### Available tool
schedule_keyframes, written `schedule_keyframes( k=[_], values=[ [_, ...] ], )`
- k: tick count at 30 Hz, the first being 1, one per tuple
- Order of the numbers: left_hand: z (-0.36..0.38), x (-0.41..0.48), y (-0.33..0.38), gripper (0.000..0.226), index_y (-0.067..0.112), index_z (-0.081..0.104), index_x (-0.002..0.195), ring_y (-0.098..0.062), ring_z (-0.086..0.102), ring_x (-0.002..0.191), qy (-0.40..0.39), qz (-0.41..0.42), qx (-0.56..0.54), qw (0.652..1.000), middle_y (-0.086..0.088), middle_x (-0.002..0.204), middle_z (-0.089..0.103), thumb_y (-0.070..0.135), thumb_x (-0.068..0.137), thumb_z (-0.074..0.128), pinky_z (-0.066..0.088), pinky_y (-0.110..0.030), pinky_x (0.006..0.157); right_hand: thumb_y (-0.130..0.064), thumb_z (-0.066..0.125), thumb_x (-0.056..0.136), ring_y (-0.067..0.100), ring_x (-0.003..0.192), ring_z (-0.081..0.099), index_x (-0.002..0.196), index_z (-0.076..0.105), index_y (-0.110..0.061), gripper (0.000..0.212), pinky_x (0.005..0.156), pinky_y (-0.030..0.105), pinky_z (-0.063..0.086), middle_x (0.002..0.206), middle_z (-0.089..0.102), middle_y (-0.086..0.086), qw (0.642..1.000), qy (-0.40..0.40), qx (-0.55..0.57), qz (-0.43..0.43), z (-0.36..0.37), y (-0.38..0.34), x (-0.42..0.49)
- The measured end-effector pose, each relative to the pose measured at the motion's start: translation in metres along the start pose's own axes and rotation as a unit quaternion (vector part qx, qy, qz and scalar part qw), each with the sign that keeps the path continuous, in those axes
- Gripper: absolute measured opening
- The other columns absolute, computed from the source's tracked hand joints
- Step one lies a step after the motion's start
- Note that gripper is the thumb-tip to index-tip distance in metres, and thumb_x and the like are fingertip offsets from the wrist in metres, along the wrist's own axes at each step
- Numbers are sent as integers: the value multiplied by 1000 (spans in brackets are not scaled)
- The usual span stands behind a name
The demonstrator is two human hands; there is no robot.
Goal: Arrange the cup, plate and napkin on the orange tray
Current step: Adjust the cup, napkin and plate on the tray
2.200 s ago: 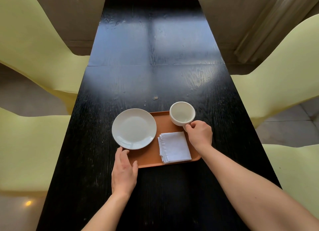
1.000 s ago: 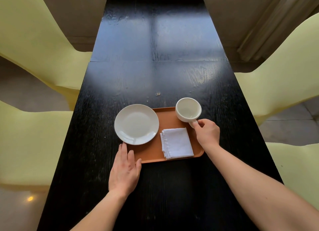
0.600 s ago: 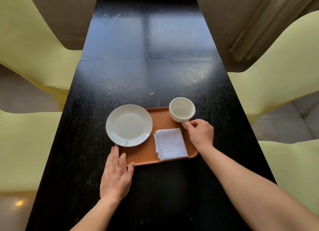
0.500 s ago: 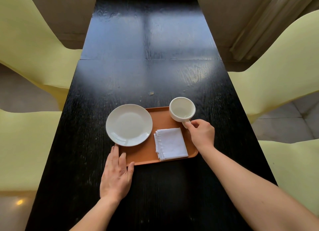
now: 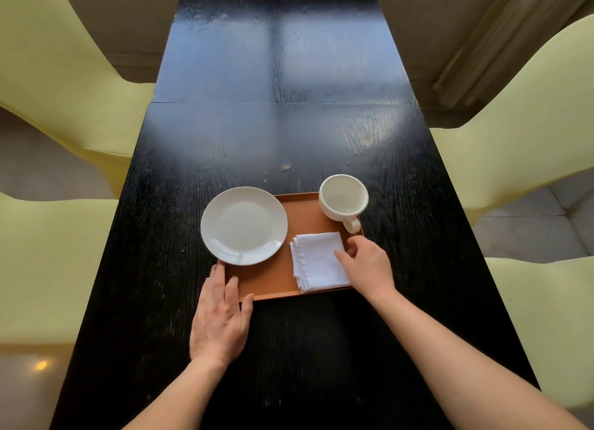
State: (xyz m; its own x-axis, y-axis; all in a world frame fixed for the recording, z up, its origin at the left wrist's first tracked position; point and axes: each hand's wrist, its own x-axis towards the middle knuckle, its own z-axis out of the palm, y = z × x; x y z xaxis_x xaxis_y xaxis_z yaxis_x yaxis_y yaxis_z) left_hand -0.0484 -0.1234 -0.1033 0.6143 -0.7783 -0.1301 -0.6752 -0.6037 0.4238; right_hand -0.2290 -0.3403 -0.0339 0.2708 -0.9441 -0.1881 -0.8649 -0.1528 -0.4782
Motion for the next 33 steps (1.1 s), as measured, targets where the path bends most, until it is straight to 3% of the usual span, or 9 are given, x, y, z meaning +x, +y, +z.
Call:
schedule_keyframes(
  k=[4,8,11,15,17,20,24,28,33],
  values=[
    [-1,2,1,67,9,55,130,-32,28,144,6,17,19,1000,-8,161,19,58,93,26,29,-45,117,-43,70,88,15,85,62,112,64,-16,36,69,29,46,96,66,-2,996,-65,-32,58,3,-8,3],
    [-2,1,2,70,10,54,132,-30,26,145,0,6,10,1000,-5,162,17,60,92,26,30,-45,117,-38,71,88,6,70,55,97,67,-17,23,59,24,40,83,62,-5,994,-56,3,88,1,-6,7],
    [-4,1,3,68,8,57,129,-29,27,143,9,18,25,999,-10,160,23,57,93,27,31,-46,116,-37,72,88,12,77,59,94,66,-18,22,68,28,46,85,63,-4,995,-44,13,93,-1,-2,6],
    [-6,1,5,69,8,56,130,-29,25,144,-2,15,31,999,-11,161,22,57,92,25,26,-43,118,-36,73,87,16,86,60,106,64,-16,29,73,31,47,94,64,-2,996,-38,5,76,-3,-3,5],
    [-7,1,5,69,7,56,130,-30,26,144,-5,16,35,999,-12,161,22,56,92,25,25,-43,119,-34,73,88,16,87,57,112,62,-15,32,72,30,45,101,64,2,998,-11,-15,53,-5,-3,1],
    [-9,1,7,67,6,57,127,-32,28,143,-1,21,40,999,-15,159,25,54,93,27,25,-43,118,-30,74,87,19,92,52,117,62,-13,36,71,28,43,108,59,6,993,41,-96,-49,-4,-1,-12],
    [-14,0,12,66,3,60,125,-34,34,139,4,23,49,999,-19,155,32,51,92,29,31,-45,115,-40,74,85,29,111,53,122,64,-20,44,83,40,53,124,59,10,966,34,-179,-184,5,-7,-24],
    [-16,-1,15,69,2,59,126,-34,34,140,-1,19,52,998,-20,155,32,52,91,26,31,-45,115,-54,61,90,28,127,45,136,52,-35,51,95,43,46,142,48,5,949,-25,-227,-216,15,-19,-21],
    [-18,0,16,83,0,58,126,-33,32,141,-5,23,53,998,-22,155,31,61,93,13,26,-44,118,-57,48,97,25,138,38,146,41,-36,54,110,42,39,154,38,4,951,-53,-232,-198,17,-9,-20]
  ],
)
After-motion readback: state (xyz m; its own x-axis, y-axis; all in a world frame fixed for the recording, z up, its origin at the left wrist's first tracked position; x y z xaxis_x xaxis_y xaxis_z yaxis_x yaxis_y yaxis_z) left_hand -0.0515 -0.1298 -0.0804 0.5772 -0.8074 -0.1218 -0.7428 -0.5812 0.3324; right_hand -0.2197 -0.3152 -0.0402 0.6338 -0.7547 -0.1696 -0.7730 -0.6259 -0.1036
